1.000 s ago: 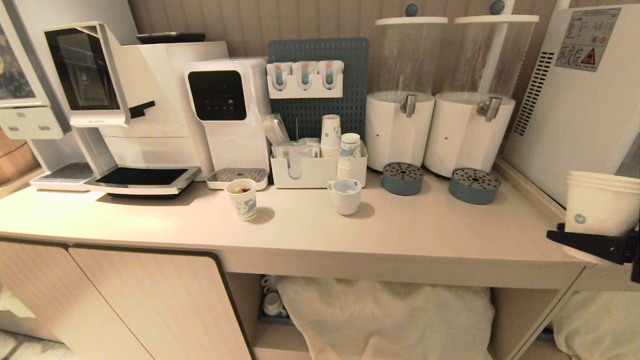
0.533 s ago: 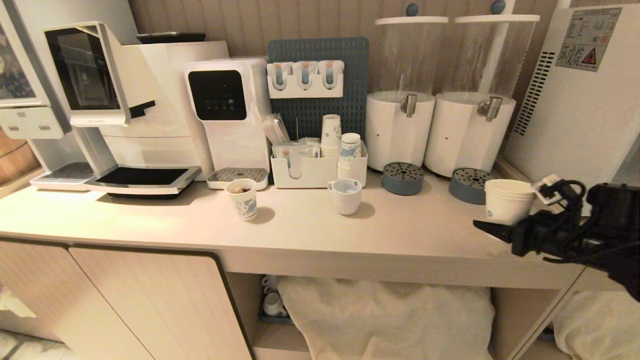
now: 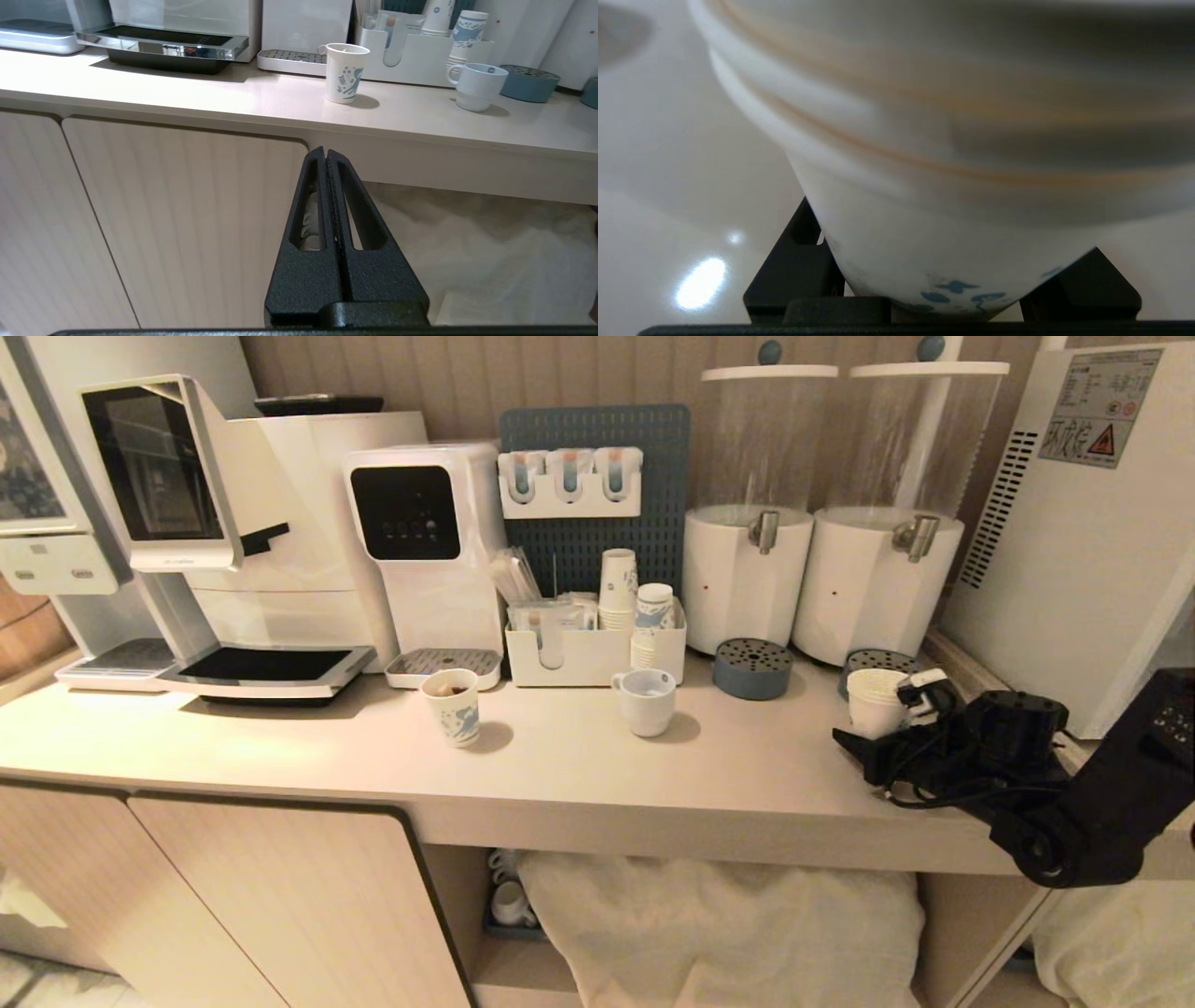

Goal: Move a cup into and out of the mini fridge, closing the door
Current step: Place the paper cup on the table

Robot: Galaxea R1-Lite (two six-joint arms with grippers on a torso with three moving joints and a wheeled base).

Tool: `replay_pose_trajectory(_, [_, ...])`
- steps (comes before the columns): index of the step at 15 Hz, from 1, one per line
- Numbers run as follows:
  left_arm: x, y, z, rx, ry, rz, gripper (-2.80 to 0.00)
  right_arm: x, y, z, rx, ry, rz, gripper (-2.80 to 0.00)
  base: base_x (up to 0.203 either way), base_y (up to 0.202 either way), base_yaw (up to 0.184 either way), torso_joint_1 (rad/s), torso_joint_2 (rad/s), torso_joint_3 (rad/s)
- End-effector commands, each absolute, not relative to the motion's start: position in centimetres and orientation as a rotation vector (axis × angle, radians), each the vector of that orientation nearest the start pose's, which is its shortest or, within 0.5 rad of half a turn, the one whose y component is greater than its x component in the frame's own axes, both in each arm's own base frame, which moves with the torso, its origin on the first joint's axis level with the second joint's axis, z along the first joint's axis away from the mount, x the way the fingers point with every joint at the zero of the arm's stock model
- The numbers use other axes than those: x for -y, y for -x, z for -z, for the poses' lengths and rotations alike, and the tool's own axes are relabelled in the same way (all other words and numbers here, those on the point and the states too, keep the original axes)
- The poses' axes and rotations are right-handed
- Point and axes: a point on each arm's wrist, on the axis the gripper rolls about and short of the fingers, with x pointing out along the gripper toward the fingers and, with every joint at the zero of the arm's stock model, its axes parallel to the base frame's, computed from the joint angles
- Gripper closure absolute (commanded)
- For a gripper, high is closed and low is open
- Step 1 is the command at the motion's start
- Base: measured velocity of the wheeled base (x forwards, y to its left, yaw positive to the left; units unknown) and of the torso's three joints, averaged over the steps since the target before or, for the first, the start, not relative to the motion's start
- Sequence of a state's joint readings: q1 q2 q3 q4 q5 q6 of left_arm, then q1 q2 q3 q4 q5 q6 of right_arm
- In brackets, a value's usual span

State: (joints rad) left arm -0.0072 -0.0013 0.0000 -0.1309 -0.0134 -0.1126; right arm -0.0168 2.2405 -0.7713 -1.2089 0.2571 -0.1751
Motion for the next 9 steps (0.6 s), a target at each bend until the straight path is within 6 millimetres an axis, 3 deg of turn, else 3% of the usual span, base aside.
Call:
replay_pose_trajectory(1, [0.0, 2.1, -7.8, 0.095, 0.113, 0.027, 0.0, 0.0, -37.8, -2.0, -0.283, 0.134, -0.265, 0.0, 0.0, 0.0, 0.0, 0.0, 0.0, 0.0])
replay_pose_trajectory(4, [0.0, 2.1, -7.8, 0.095, 0.113, 0.027, 0.0, 0.0, -37.1, -0.1, -0.345, 0.129, -0.256, 0.0, 0.0, 0.0, 0.0, 0.0, 0.0, 0.0])
replay_pose_trajectory(9, [0.0, 2.1, -7.8, 0.094, 0.113, 0.027, 0.0, 0.8, -36.5, -1.2, -0.364, 0.124, -0.185, 0.0, 0.0, 0.0, 0.0, 0.0, 0.0, 0.0])
